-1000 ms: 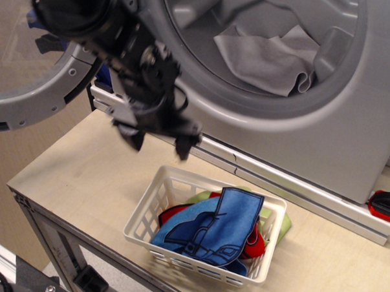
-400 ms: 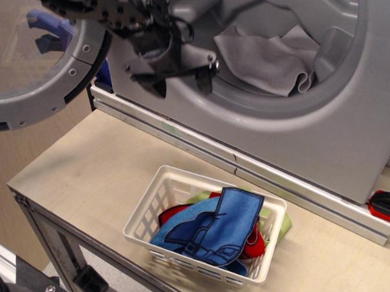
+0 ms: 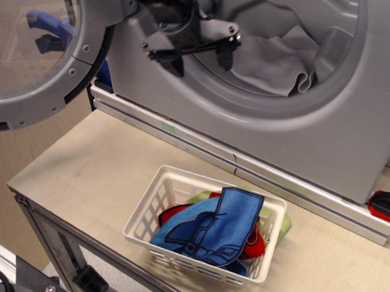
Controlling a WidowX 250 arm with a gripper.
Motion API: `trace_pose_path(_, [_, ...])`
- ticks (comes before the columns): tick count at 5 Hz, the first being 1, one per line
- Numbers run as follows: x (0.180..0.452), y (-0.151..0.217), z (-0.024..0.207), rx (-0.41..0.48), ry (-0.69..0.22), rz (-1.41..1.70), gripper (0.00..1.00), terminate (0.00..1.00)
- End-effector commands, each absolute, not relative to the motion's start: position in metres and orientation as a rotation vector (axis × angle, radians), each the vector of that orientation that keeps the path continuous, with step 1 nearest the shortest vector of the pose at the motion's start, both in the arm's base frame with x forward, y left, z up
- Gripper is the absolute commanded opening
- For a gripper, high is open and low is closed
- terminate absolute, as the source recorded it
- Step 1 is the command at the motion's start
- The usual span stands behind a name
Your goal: Take clothes out of laundry machine
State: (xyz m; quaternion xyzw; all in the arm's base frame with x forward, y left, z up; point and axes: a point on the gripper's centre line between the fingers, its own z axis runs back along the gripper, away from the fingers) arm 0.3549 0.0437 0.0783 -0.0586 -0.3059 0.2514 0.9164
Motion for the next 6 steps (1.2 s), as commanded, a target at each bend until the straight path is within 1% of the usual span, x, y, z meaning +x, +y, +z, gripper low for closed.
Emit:
trace_pose_path(1, [0.380, 0.012, 0.117, -0.169, -0.682, 0.476, 1.00, 0.00])
trace_pose_path(2, [0.381, 0.007, 0.105, -0.210, -0.685, 0.448, 1.00, 0.00])
trace_pose_path(3, [0.387, 0.002, 0.083, -0.215, -0.654, 0.446, 1.00, 0.00])
trace_pose_path(4, [0.392, 0.000, 0.074, -0.237, -0.636, 0.472, 1.00, 0.00])
trace_pose_path(5, [0.392, 0.005, 0.061, -0.242, -0.571, 0.493, 1.00, 0.00])
trace_pose_path(6, [0.394, 0.003, 0.055, -0.262, -0.544, 0.501, 1.00, 0.00])
